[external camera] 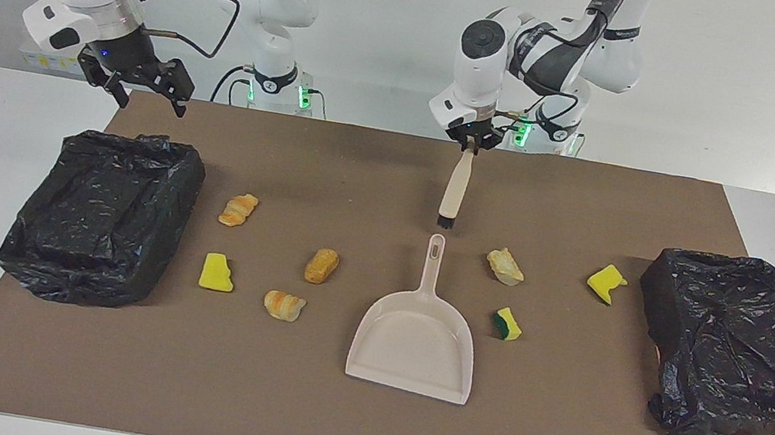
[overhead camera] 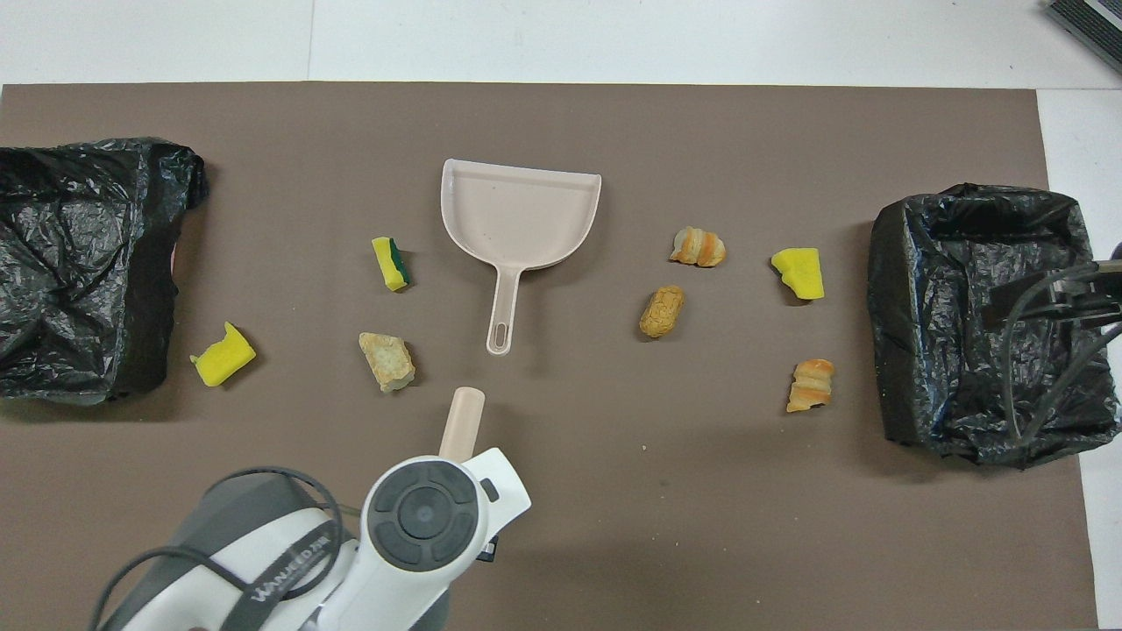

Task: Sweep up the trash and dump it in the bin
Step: 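Grasp the beige brush handle with the left gripper and lift it, then carry the brush toward the sponges while the right gripper reaches the dustpan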

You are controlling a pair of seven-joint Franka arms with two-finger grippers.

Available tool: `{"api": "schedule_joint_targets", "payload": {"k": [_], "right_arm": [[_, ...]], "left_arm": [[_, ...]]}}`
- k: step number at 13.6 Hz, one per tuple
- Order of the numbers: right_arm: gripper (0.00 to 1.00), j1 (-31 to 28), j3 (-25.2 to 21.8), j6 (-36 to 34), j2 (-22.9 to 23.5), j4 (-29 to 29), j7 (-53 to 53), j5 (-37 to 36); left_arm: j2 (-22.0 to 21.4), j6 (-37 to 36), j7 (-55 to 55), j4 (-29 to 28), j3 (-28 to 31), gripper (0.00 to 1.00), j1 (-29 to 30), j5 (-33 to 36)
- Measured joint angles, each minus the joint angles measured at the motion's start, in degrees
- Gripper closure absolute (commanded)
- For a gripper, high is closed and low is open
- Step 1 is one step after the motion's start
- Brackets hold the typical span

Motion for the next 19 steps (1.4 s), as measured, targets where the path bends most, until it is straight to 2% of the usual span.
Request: {"api": "schedule_joint_targets", "payload": {"k": [3,8,13,16,19], "right_arm": [[0.0,0.0,0.0,0.0,0.0,0.0,0.0,0.0],[0.0,0.0,0.1,0.0,0.0,0.0,0.0,0.0],[0.0,0.0,0.6,-1.2,-0.4,-0.7,0.0,0.0],[0.0,1.3,1.0,4.5,-2.4,-5.0,-0.2,0.0],[0.0,5.6,1.2,9.4,-1.7,-7.9,2.8,0.4]], "left_arm": [[-3.0,-6.1,1.1,3.6,0.2,1.0,5.5,1.8],[-2.7,-6.2,1.2,4.5,0.3,1.0,13.0,7.1],[-1.2,-3.8,1.3,4.4,0.4,1.0,25.0,8.9],[0.3,-1.2,1.5,4.2,0.4,1.0,29.8,11.7],[3.9,0.5,1.0,3.2,0.3,1.0,31.5,15.2]]}}
